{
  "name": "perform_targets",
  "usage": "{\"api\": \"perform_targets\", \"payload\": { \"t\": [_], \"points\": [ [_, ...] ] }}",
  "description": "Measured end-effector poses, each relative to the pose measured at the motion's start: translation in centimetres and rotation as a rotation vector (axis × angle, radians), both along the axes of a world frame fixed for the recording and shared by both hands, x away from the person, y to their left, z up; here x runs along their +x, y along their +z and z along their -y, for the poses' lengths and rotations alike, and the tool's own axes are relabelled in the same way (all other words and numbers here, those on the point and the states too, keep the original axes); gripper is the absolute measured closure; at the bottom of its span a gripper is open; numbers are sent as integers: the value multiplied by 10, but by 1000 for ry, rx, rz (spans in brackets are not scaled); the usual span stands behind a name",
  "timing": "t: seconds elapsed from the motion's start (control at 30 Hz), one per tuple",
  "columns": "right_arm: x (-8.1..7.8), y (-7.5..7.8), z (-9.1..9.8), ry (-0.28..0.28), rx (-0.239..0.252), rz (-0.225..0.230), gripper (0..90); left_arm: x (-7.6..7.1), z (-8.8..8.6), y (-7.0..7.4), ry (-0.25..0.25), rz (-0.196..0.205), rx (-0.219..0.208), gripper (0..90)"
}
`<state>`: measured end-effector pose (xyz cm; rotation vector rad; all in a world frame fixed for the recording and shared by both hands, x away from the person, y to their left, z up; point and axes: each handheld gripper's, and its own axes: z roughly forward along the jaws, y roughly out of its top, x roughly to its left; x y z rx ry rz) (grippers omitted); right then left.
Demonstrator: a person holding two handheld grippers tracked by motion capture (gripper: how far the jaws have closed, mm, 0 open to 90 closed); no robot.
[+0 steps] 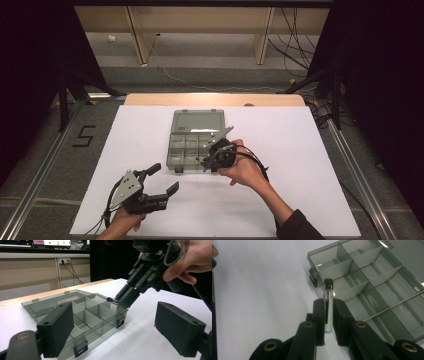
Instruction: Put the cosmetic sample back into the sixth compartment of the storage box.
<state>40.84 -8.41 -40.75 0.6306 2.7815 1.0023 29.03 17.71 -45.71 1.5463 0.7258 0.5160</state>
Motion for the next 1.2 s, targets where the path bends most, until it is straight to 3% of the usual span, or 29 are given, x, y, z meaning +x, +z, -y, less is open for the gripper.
{"api": "perform_targets", "payload": {
  "t": [0.33, 0.37, 0.7, 0.97, 1.2],
  "points": [
    [9, -2, -15, -27, 38, 0, 809, 0, 0, 0, -1, 0, 0, 151],
    [9, -2, -15, -27, 38, 0, 809, -1, 1, 0, -7, -22, -13, 151],
    [18, -7, -22, -78, 91, -3, 809, -1, 1, 0, -4, -8, -2, 150],
    [22, -10, -27, -81, 112, -17, 809, -1, 0, 0, -3, -6, 0, 150],
    [25, -16, -32, -102, 128, 8, 809, 0, 1, -1, -10, -2, -10, 150]
  ]
}}
